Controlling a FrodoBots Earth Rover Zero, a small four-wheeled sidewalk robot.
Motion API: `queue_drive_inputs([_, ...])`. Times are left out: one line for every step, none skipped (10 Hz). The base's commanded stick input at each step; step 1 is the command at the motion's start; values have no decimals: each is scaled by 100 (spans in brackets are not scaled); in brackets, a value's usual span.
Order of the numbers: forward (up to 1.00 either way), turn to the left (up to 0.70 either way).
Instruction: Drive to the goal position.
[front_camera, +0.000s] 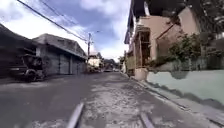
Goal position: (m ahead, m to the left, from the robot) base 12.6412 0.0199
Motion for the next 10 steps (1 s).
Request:
queue_drive_inputs([100, 0])
queue_drive_inputs([100, 0])
queue_drive_inputs([100, 0])
queue_drive_inputs([100, 0])
queue_drive_inputs([100, 0])
queue_drive_inputs([100, 0])
queue_drive_inputs([100, 0])
queue_drive_inputs([100, 0])
queue_drive_inputs([100, 0])
queue_drive_inputs([100, 0])
